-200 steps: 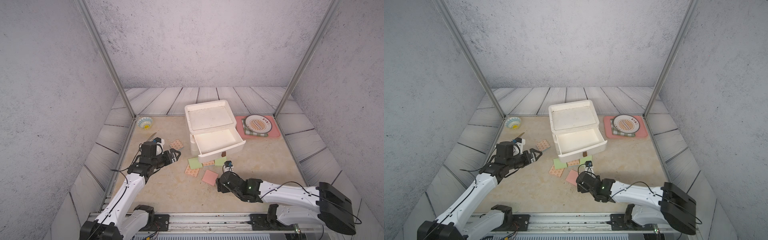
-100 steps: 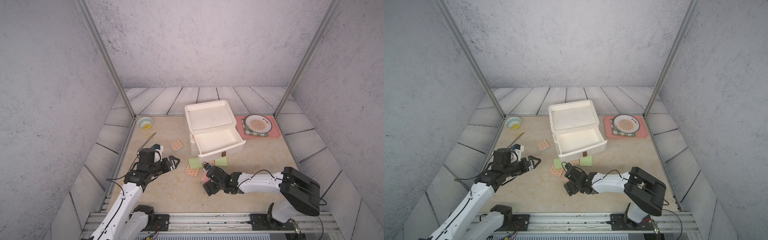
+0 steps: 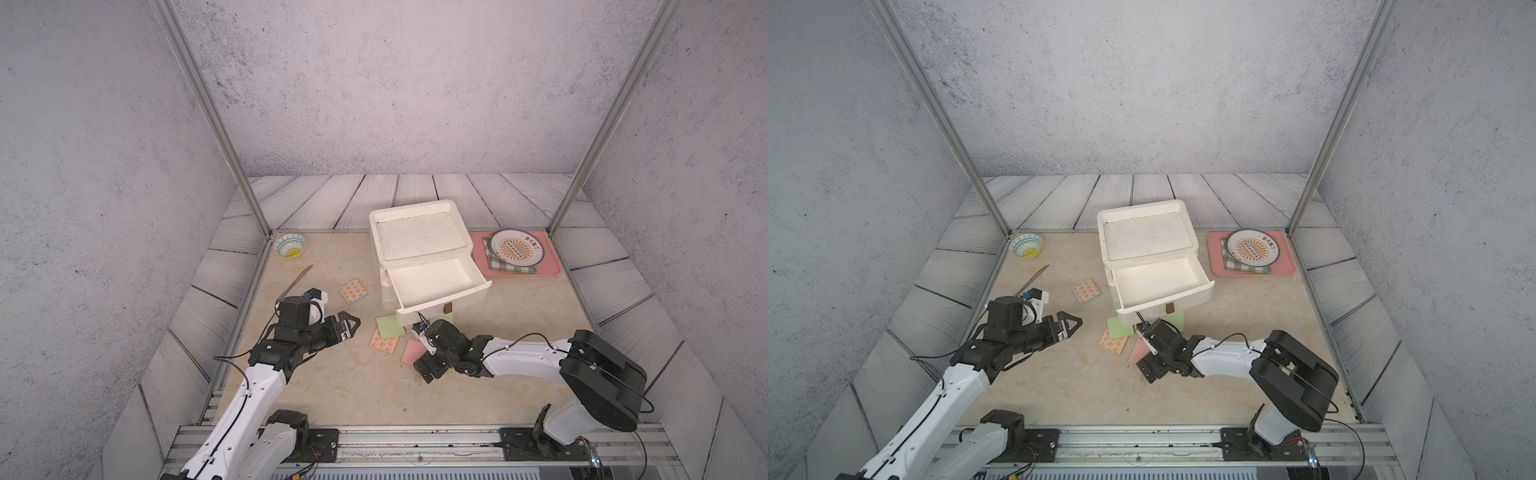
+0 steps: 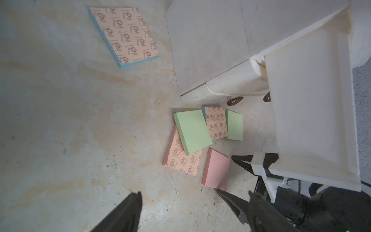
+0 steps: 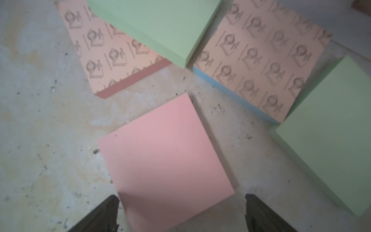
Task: Please put the sticky notes in the drawer by color
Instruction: Pick up the sticky notes from the center of the board.
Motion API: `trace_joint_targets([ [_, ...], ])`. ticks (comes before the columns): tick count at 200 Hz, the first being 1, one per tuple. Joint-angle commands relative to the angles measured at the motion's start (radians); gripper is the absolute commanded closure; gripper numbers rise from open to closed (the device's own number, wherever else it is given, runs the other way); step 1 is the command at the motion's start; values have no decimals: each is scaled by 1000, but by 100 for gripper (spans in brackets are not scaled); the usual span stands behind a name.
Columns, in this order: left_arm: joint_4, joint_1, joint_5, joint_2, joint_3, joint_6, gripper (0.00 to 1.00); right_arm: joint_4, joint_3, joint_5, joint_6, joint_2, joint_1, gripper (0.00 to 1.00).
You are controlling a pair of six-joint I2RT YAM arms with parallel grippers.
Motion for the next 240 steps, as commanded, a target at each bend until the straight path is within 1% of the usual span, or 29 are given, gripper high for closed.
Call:
trace_joint_targets([
  [1,-36,9,-17,-31,11,33,13,75,-14,-42,-66,18,-7,1],
  [43,-22,9,-13,-24,-2,25,12,123,-4,-110,-100,88,-13,1],
  [83,-33,9,-17,-25,13,30,12,106,33,-171,-112,159,-12,1],
  [123,-26,10,-18,-19,10,26,12,100,0,-210,-70,106,-6,2],
  [153,12,9,-2,-7,-16,5,12,110,-20,-221,-18,59,48,2],
  [189,18,9,6,-1,-24,0,12,102,-12,-182,54,34,139,2],
  [207,14,9,3,-8,-22,-1,12,80,-3,-117,80,26,155,2],
  [217,18,9,3,-8,-23,-2,12,45,16,-42,102,30,156,2],
  [226,21,9,8,-5,-25,-5,12,33,31,-16,114,32,158,1],
  [240,24,9,11,-3,-26,-8,12,4,73,40,165,44,176,1],
])
